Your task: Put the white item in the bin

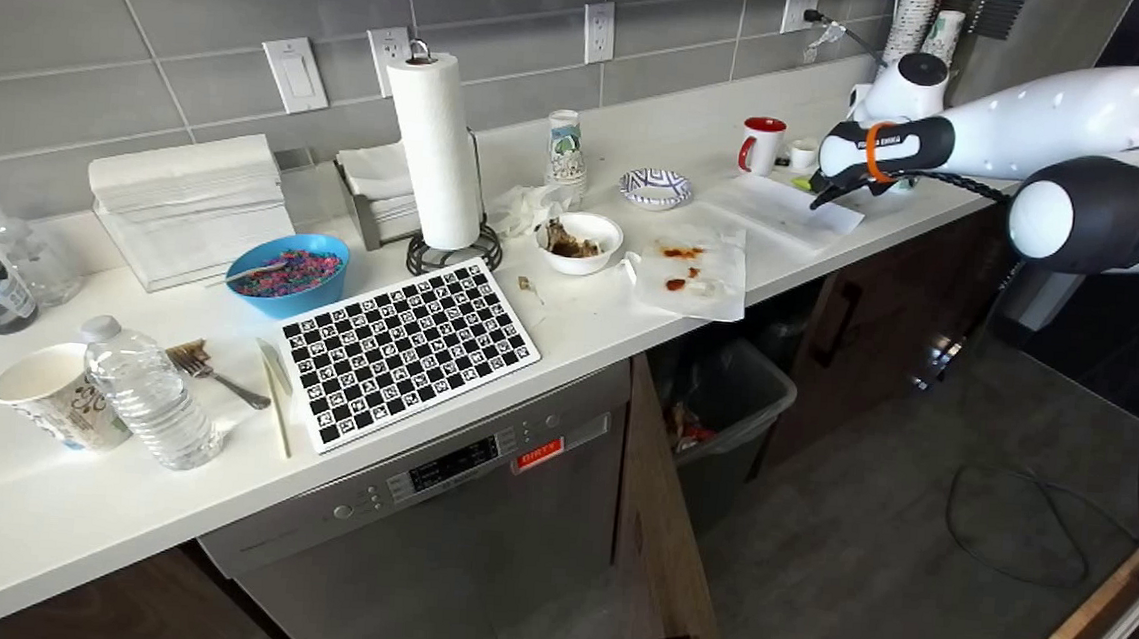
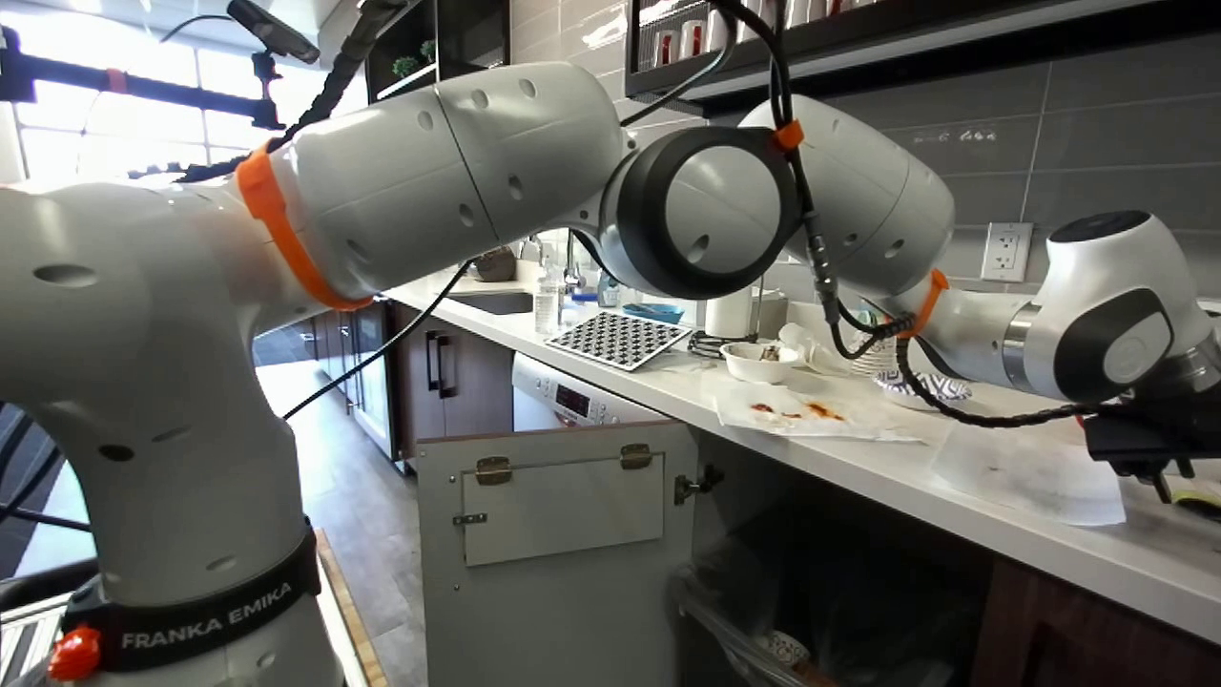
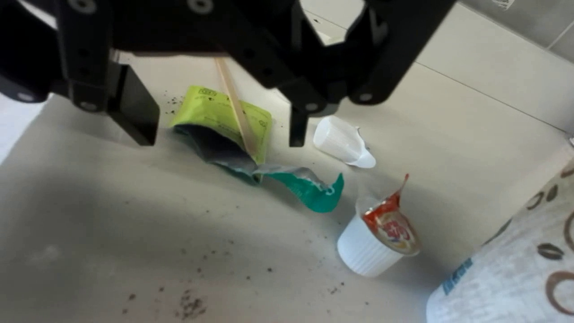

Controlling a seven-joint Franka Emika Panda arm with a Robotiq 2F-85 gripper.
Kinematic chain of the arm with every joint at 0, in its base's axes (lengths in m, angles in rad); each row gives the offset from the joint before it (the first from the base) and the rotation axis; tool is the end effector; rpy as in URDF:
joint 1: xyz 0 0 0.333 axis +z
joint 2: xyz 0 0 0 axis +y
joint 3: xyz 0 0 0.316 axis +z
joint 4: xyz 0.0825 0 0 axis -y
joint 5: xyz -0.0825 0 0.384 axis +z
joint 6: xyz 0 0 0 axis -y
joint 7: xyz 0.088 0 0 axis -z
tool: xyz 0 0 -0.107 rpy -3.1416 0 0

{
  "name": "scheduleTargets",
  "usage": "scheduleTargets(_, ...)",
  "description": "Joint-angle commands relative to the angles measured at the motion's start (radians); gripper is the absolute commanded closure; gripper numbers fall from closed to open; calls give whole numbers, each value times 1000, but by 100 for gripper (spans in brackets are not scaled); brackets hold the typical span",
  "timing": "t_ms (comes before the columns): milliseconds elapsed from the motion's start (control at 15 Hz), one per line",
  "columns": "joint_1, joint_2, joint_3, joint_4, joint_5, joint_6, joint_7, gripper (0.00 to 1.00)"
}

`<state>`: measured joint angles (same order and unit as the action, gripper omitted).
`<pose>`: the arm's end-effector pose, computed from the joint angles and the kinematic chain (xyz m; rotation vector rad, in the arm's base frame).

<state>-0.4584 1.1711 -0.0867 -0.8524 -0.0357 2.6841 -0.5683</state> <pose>0.7378 -0.4012 0.2570 2.6246 0.1711 0.7076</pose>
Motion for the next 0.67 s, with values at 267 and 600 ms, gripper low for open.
scheduleTargets(267,-13,52,21,74,6,-38,-12,80)
scheduleTargets(600,-17,48,25,68,4,-79,-28,100)
